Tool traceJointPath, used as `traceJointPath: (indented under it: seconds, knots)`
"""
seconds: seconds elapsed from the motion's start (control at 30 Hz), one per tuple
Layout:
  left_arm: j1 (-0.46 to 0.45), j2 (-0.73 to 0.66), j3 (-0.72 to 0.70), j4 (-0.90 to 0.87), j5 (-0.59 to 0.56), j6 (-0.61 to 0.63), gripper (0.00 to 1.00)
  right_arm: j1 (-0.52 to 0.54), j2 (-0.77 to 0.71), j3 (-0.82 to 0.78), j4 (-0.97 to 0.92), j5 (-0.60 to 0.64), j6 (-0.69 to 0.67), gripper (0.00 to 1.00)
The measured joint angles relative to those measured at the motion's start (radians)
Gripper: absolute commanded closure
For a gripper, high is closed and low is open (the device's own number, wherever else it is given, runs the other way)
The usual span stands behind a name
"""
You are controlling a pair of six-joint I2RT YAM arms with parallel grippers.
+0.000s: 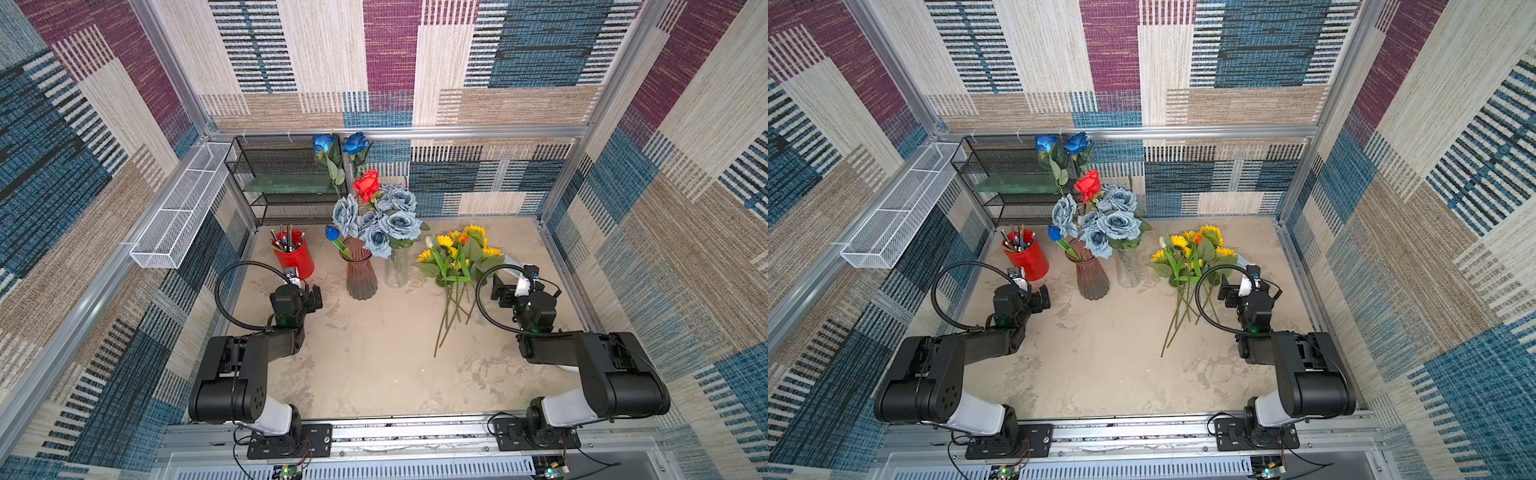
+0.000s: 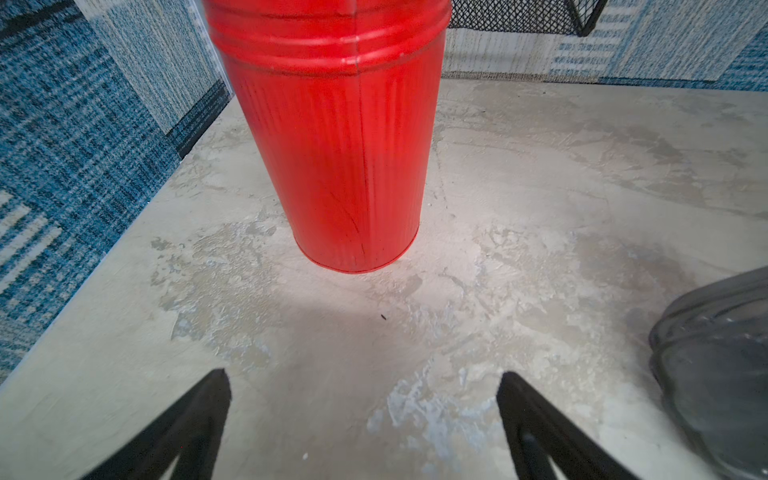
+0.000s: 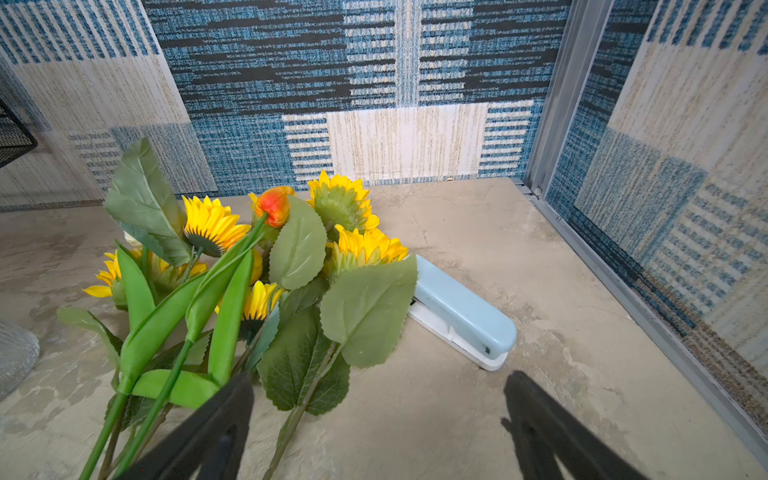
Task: Pick out yellow flowers from the vase
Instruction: Reset both arms
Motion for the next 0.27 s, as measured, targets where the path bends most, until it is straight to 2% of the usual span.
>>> traceJointPath:
  seconds: [0.27]
  knots:
    - [0.000, 0.003, -0.014, 0.015, 0.001, 0.000, 0.01, 0.000, 0.000, 0.000, 0.000, 0.001, 0.000, 0.04]
